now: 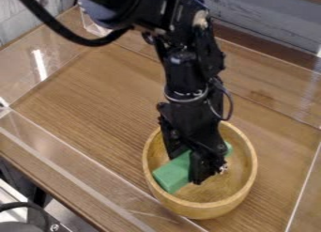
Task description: Remove the green block from inside the brown bowl and put it on the table
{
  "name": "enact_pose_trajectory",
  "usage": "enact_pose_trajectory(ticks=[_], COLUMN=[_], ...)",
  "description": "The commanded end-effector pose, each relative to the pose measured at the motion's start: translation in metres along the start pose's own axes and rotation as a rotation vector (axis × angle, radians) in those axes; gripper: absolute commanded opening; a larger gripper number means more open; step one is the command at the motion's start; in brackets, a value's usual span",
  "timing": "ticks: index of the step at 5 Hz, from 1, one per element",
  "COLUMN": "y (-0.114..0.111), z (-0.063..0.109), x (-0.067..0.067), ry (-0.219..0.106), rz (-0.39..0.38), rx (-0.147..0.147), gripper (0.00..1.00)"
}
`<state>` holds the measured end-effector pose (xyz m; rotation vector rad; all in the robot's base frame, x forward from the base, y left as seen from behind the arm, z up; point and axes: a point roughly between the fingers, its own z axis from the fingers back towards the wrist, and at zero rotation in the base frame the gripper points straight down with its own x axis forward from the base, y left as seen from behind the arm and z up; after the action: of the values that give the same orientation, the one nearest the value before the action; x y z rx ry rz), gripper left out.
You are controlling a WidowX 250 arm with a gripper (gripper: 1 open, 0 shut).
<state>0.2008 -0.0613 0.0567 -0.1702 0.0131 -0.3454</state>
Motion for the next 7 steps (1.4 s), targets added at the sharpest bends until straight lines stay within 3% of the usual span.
enact_pose_trajectory(ticks=[1, 5, 6, 7], y=[0.003, 0.011, 0.024, 0.058], z=[0.021, 0.059, 0.092, 0.137], x=[0.008, 0.006, 0.006, 0.004], ry=[-0.064, -0.126, -0.163, -0.207], rz=[0.011, 0.072, 0.136, 0.223], rx=[0.011, 0.02, 0.047, 0.086], gripper=[0.0, 0.0, 0.0, 0.0])
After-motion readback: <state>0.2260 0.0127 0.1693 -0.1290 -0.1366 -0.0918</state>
